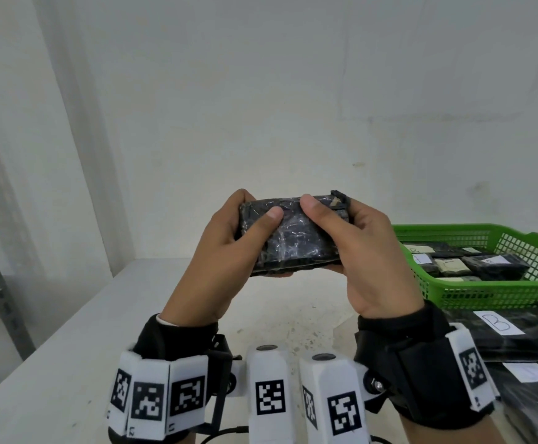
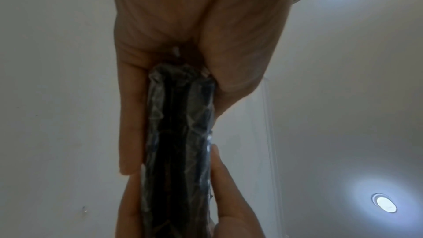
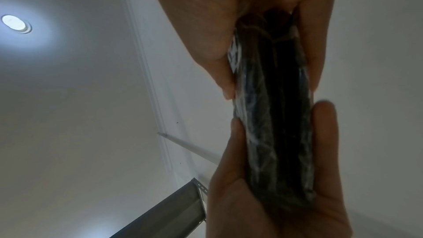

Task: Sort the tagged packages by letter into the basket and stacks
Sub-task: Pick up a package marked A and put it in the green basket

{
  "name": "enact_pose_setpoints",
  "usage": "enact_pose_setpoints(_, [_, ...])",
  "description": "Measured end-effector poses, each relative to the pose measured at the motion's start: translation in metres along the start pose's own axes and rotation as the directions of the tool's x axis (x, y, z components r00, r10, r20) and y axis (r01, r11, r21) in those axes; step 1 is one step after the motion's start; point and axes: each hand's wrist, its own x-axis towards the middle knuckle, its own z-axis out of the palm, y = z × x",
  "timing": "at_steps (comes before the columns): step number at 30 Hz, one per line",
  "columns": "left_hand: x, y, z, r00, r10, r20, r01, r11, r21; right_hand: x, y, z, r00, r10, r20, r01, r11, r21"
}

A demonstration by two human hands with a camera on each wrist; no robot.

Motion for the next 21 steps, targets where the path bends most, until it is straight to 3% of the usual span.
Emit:
enact_pose_setpoints(3, [0.001, -0.001, -0.003, 1.0, 0.002, -0.022, -0.002, 1.0, 0.006, -0.001, -0.002, 0.001, 0.997, 0.034, 0.072, -0.035, 0.999, 0.004])
enact_pose_setpoints(8, [0.0, 0.001, -0.003, 1.0, 0.012, -0.009, -0.011, 1.0, 0.006, 0.0, 0.005, 0.003, 0.999, -0.032, -0.012, 0.033, 0.998, 0.046])
enact_pose_setpoints(11, [-0.001, 0.001, -0.007, 1.0, 0.022, -0.001, -0.022, 0.999, -0.038, 0.002, 0.006, 0.003, 1.0, -0.006, -0.024, 0.007, 0.997, 0.074])
enact_pose_setpoints(14, [0.0, 0.0, -0.011, 0.995, 0.073, -0.068, -0.078, 0.994, -0.073, 0.003, 0.001, -0.001, 0.995, 0.05, 0.086, -0.056, 0.996, 0.069])
enact_pose_setpoints(17, [0.002, -0.001, -0.014, 0.991, 0.04, -0.13, -0.058, 0.989, -0.134, 0.004, -0.003, -0.005, 0.983, 0.074, 0.166, -0.094, 0.989, 0.115])
enact_pose_setpoints(21, [0.003, -0.001, -0.013, 0.991, 0.045, -0.122, -0.063, 0.987, -0.145, 0.005, 0.0, -0.004, 0.995, -0.015, 0.103, 0.004, 0.994, 0.106])
